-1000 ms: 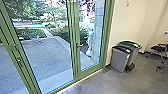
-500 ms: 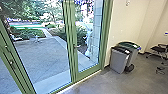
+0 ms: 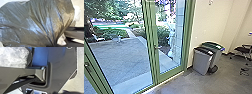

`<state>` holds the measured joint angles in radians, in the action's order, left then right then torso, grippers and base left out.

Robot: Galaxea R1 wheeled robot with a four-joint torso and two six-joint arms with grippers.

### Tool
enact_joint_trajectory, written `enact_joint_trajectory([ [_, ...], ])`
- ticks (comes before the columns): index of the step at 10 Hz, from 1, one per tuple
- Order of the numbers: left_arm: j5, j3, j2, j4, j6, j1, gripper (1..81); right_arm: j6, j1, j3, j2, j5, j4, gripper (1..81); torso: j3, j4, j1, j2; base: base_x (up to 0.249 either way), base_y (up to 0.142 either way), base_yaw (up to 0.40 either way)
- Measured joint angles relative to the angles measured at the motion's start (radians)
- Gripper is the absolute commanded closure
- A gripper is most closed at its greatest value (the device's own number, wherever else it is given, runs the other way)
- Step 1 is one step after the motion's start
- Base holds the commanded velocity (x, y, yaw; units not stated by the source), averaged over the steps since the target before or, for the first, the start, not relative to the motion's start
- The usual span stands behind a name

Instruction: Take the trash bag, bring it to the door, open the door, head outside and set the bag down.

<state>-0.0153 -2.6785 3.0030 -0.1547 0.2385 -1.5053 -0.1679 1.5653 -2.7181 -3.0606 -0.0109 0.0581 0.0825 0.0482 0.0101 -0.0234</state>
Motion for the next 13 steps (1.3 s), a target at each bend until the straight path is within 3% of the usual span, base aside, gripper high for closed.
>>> enact_joint_trajectory([
  [7,0.0,0.0,0.0,0.0,0.0,-0.003,81.1,0.0,0.002,0.0,0.0,0.0,0.0,1.0,0.0,0.0,0.0,0.0,0.119,-0.077,0.0],
  [13,-0.001,0.0,0.002,0.0,0.0,-0.004,81.1,0.0,0.017,0.0,0.0,0.012,0.0,1.0,0.0,0.0,0.0,0.0,0.121,0.0,0.0],
])
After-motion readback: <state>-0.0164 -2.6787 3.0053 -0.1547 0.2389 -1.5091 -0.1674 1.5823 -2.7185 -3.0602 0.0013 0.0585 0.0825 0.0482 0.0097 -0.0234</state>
